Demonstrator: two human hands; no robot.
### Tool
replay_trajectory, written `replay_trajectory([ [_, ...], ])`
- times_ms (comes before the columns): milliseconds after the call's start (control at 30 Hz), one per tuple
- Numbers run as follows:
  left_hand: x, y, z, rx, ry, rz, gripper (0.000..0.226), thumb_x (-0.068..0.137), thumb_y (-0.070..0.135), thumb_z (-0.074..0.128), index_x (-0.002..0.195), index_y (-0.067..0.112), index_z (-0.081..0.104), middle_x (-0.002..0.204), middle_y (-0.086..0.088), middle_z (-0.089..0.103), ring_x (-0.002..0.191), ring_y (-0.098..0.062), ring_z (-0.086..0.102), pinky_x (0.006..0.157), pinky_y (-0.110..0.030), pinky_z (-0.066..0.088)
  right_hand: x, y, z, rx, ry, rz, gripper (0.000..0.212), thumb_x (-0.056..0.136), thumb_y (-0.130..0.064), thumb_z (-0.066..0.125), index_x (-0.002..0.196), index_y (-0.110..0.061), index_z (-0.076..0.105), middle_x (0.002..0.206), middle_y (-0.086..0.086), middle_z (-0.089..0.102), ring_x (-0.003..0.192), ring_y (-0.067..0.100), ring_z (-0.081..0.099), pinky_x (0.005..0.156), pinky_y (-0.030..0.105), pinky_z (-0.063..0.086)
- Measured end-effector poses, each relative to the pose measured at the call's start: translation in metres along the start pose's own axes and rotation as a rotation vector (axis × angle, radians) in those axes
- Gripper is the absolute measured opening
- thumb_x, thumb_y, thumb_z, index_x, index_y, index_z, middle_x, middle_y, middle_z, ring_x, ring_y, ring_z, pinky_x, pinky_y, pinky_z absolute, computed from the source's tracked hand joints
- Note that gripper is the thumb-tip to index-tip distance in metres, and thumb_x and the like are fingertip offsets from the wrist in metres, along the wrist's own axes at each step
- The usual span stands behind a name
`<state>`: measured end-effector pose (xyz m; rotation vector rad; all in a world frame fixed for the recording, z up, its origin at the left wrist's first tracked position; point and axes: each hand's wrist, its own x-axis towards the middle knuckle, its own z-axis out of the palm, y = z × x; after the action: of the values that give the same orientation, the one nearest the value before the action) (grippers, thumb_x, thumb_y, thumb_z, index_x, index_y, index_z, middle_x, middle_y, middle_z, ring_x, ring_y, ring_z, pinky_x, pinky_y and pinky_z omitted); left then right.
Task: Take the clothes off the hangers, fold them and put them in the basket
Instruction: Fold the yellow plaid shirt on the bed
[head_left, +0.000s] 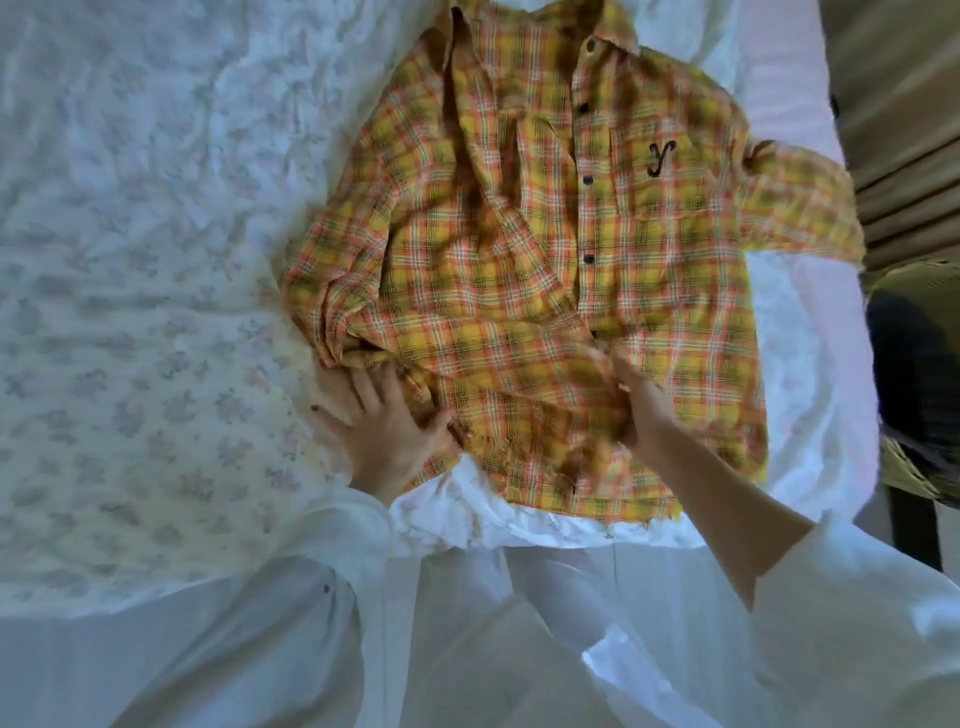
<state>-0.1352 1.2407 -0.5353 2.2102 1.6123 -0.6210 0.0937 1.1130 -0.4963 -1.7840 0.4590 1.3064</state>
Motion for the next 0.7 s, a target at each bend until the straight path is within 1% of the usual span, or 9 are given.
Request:
replay_trajectory([
  [67, -0.003, 0.015, 0.011, 0.066, 0.108, 0.254, 0.077, 0.064, 0.060, 0.070, 0.118, 0.009, 0.050, 0.133, -0.018, 0.044, 0.132, -0.040, 0.034, 0.103, -0.064, 0.024, -0.001, 0.017, -0.006, -0.139, -0.141, 0.031, 0.027, 0.091, -0.038, 0.054, 0.095, -0.012, 0.061, 0.079, 0.005, 0.059, 0.064, 0.017, 0.055, 0.054, 0.026, 0.045],
  [133, -0.005, 0.023, 0.018, 0.144, 0.111, 0.405, 0.067, 0.060, 0.044, 0.081, 0.110, 0.009, 0.053, 0.116, -0.014, 0.053, 0.112, -0.037, 0.053, 0.089, -0.053, 0.047, -0.003, 0.030, -0.011, -0.216, -0.254, 0.063, 0.018, 0.094, -0.024, 0.050, 0.090, -0.011, 0.061, 0.079, 0.007, 0.057, 0.067, 0.017, 0.050, 0.062, 0.027, 0.040],
  [167, -0.006, 0.024, 0.019, 0.158, 0.078, 0.386, 0.067, 0.064, 0.038, 0.080, 0.117, 0.012, 0.049, 0.119, -0.013, 0.050, 0.109, -0.036, 0.053, 0.085, -0.048, 0.048, -0.003, 0.035, -0.014, -0.226, -0.279, 0.076, 0.017, 0.095, -0.016, 0.047, 0.089, -0.010, 0.060, 0.079, 0.008, 0.057, 0.066, 0.017, 0.051, 0.061, 0.026, 0.040],
  [233, 0.000, 0.019, 0.019, 0.163, -0.002, 0.258, 0.073, 0.073, 0.036, 0.073, 0.133, 0.020, 0.034, 0.131, -0.013, 0.038, 0.109, -0.034, 0.050, 0.089, -0.044, 0.042, -0.002, 0.038, -0.016, -0.122, -0.269, 0.064, 0.018, 0.098, -0.008, 0.039, 0.091, -0.006, 0.056, 0.081, 0.009, 0.060, 0.062, 0.015, 0.059, 0.054, 0.026, 0.047],
  [367, 0.013, 0.004, 0.016, 0.260, -0.007, 0.156, 0.084, 0.080, 0.056, 0.062, 0.146, 0.029, 0.016, 0.135, -0.013, 0.038, 0.098, -0.027, 0.060, 0.098, -0.041, 0.035, 0.010, 0.028, -0.021, 0.174, -0.085, 0.008, 0.016, 0.099, -0.009, 0.039, 0.104, -0.004, 0.053, 0.075, 0.006, 0.058, 0.054, 0.015, 0.059, 0.049, 0.027, 0.051],
  [433, 0.014, 0.006, 0.016, 0.271, 0.053, 0.180, 0.079, 0.078, 0.054, 0.065, 0.142, 0.025, 0.030, 0.125, -0.013, 0.050, 0.088, -0.027, 0.064, 0.097, -0.043, 0.037, 0.015, 0.024, -0.022, 0.130, -0.023, 0.008, 0.017, 0.099, -0.014, 0.042, 0.107, -0.006, 0.054, 0.073, 0.004, 0.056, 0.053, 0.017, 0.051, 0.049, 0.028, 0.045],
  [533, 0.012, 0.013, 0.018, 0.270, 0.215, 0.275, 0.044, 0.060, 0.026, 0.084, 0.100, 0.017, 0.067, 0.085, -0.010, 0.065, 0.072, -0.029, 0.063, 0.073, -0.039, 0.048, 0.018, 0.021, -0.021, 0.084, -0.009, -0.002, 0.017, 0.099, -0.017, 0.043, 0.108, -0.009, 0.055, 0.071, 0.004, 0.055, 0.054, 0.013, 0.047, 0.043, 0.022, 0.039],
  [600, 0.013, 0.016, 0.016, 0.179, 0.265, 0.358, 0.028, 0.060, 0.006, 0.080, 0.086, 0.014, 0.072, 0.076, -0.009, 0.062, 0.073, -0.031, 0.059, 0.065, -0.039, 0.047, 0.016, 0.020, -0.020, 0.088, 0.003, -0.029, 0.014, 0.099, -0.015, 0.041, 0.100, -0.008, 0.054, 0.064, 0.002, 0.052, 0.046, 0.011, 0.047, 0.040, 0.021, 0.039],
  [700, 0.009, 0.020, 0.004, -0.071, 0.223, 0.452, 0.027, 0.071, -0.011, 0.061, 0.095, 0.002, 0.062, 0.081, -0.015, 0.060, 0.078, -0.035, 0.060, 0.065, -0.041, 0.047, 0.016, 0.021, -0.020, 0.065, 0.051, -0.079, 0.015, 0.100, -0.014, 0.040, 0.095, -0.011, 0.054, 0.066, 0.002, 0.048, 0.049, 0.013, 0.047, 0.044, 0.026, 0.041],
])
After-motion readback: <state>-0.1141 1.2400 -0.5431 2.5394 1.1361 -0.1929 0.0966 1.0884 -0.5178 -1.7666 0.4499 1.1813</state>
